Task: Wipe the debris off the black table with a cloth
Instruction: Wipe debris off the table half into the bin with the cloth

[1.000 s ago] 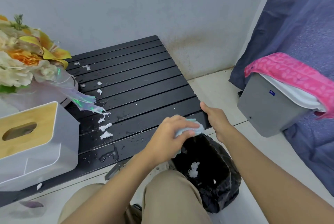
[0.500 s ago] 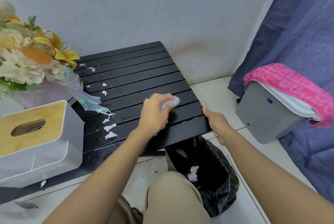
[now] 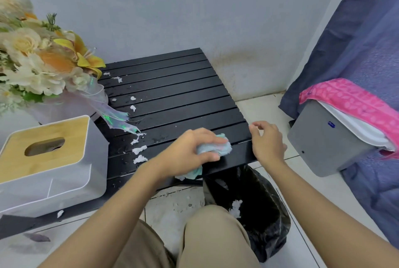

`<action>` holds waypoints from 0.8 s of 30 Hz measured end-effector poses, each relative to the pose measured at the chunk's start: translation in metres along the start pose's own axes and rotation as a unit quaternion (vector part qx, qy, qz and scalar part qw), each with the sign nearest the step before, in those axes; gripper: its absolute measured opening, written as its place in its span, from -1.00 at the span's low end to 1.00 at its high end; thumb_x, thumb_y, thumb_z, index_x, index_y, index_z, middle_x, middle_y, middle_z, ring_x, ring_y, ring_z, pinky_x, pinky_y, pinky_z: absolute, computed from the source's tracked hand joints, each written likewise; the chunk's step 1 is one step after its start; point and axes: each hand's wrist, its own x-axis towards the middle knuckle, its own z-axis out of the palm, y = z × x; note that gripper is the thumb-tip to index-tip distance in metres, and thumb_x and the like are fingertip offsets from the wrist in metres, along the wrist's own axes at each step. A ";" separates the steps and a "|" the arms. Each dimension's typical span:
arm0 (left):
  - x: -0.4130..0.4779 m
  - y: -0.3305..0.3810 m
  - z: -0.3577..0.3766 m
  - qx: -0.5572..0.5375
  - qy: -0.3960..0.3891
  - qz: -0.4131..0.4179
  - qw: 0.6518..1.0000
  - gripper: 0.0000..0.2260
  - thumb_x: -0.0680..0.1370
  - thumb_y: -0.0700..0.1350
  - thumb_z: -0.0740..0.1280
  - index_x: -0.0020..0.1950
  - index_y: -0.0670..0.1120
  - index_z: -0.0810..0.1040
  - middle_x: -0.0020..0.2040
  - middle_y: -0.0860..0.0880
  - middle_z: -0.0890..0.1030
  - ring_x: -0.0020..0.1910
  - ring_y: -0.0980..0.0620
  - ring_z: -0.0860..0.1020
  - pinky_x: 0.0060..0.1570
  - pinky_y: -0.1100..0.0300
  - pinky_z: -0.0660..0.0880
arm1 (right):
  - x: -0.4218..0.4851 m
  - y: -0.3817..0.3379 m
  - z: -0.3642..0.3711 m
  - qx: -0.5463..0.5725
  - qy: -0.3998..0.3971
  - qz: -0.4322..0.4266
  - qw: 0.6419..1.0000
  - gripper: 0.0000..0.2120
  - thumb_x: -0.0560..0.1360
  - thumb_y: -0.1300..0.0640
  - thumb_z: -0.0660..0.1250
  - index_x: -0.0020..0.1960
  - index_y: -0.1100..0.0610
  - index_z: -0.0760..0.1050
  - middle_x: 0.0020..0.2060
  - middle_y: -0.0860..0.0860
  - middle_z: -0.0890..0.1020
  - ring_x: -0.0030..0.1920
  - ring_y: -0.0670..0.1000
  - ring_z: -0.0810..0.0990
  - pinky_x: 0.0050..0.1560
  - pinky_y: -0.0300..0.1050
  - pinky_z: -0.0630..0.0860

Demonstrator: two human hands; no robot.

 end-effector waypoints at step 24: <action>-0.030 -0.028 -0.013 0.067 0.248 -0.151 0.954 -0.52 0.64 0.11 0.10 0.52 -0.07 0.24 0.52 -0.03 0.25 0.54 -0.04 0.10 0.48 -0.03 0.09 | -0.082 -0.085 0.057 0.038 -0.095 -0.180 0.978 -0.60 0.67 0.00 0.05 0.46 0.06 0.35 0.45 -0.03 0.39 0.50 -0.03 0.21 0.53 0.17 -0.04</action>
